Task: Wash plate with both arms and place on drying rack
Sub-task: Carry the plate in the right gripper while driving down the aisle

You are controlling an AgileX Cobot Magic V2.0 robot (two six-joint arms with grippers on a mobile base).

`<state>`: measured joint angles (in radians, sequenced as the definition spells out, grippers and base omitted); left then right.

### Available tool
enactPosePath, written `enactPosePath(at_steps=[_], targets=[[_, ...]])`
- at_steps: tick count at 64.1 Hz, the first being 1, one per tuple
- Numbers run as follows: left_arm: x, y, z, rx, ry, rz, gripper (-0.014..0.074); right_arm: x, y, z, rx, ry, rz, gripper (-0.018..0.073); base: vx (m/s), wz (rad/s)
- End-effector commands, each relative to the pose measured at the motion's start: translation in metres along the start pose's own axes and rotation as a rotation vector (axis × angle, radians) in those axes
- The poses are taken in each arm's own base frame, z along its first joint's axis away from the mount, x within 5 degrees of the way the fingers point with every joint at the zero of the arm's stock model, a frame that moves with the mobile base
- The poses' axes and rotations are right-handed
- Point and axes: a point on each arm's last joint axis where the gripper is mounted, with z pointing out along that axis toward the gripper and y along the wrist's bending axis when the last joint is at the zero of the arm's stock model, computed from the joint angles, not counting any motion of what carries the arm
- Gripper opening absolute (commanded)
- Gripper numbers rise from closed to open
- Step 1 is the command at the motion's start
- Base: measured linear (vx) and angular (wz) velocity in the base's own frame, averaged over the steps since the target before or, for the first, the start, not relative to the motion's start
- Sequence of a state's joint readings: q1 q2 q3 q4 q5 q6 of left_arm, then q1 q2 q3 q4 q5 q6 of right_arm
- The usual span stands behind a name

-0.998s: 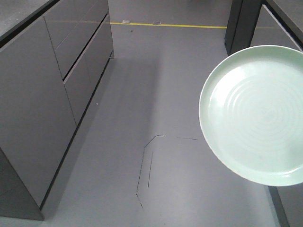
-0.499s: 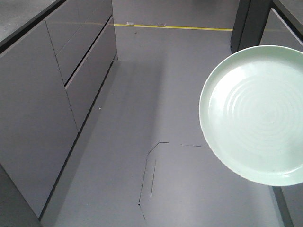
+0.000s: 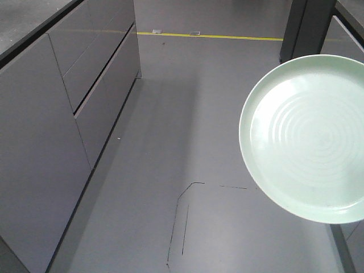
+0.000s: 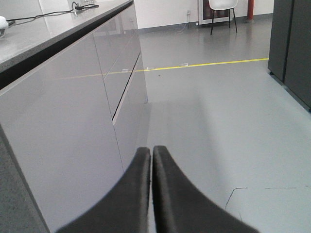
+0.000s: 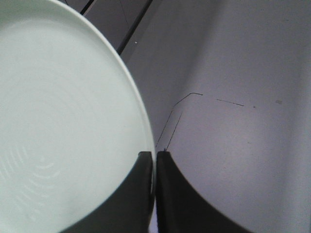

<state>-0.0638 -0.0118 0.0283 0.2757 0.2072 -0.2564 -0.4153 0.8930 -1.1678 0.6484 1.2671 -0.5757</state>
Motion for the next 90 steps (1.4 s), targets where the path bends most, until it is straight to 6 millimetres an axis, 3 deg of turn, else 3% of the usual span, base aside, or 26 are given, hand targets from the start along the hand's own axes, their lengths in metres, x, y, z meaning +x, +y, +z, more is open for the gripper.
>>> enactPosePath(at_steps=[1,90], targets=[[0.0015,-0.002,0.0006,0.022,-0.053,0.001,-0.0006,-0.0049,0.0059,-0.0062,-0.028,-0.038,-0.006,-0.0006,0.19,0.03],[0.0015,-0.002,0.0006,0.022,-0.053,0.001,-0.0006,-0.0049,0.0059,-0.0062,-0.028,-0.038,-0.006,-0.0006,0.16,0.05]])
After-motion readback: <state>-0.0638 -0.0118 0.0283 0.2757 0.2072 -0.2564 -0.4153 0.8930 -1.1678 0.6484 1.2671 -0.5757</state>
